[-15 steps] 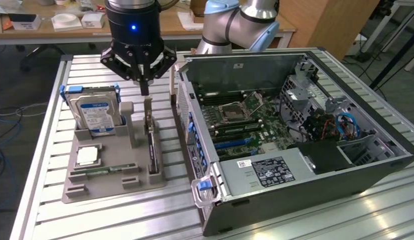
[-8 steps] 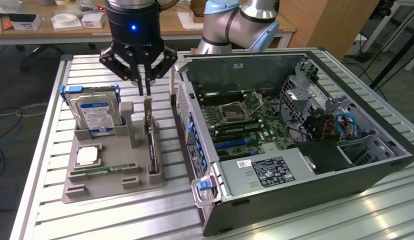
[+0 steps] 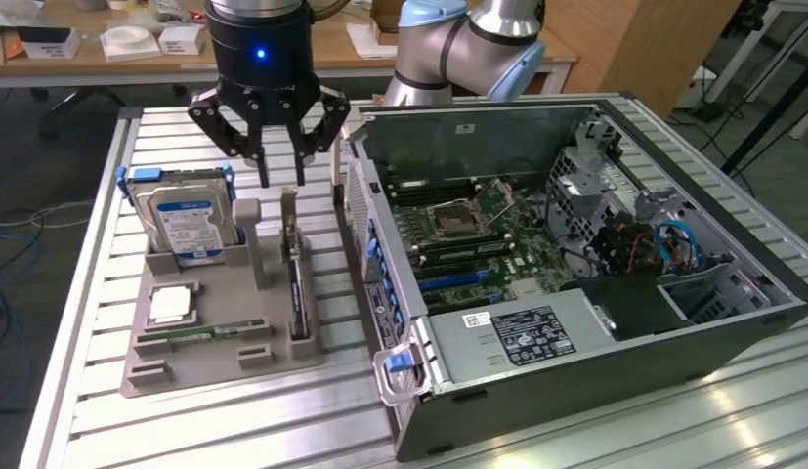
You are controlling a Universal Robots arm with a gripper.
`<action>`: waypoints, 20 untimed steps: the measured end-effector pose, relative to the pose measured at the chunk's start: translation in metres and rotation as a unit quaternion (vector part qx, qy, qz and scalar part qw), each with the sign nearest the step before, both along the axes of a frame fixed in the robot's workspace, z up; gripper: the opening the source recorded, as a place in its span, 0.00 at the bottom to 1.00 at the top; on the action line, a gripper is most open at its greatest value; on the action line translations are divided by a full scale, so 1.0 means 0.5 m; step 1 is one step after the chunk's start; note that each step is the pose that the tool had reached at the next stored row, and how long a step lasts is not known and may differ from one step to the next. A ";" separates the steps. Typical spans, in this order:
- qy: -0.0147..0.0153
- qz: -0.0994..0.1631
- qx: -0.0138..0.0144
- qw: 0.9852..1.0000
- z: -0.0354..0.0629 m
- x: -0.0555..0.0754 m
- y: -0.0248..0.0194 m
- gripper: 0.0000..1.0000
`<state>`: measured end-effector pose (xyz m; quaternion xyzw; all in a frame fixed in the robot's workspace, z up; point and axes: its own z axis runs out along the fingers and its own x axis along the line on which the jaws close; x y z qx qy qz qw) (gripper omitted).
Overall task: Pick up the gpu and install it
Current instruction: 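Pick up the gpu and move the gpu toward the slot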
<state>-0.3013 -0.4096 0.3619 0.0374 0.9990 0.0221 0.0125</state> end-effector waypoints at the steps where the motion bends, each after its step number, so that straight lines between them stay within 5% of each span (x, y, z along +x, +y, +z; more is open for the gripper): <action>1: 0.000 0.000 0.000 1.000 0.000 0.000 0.0000 0.42; 20: 0.000 0.000 0.000 1.000 -0.010 0.000 0.0000 0.49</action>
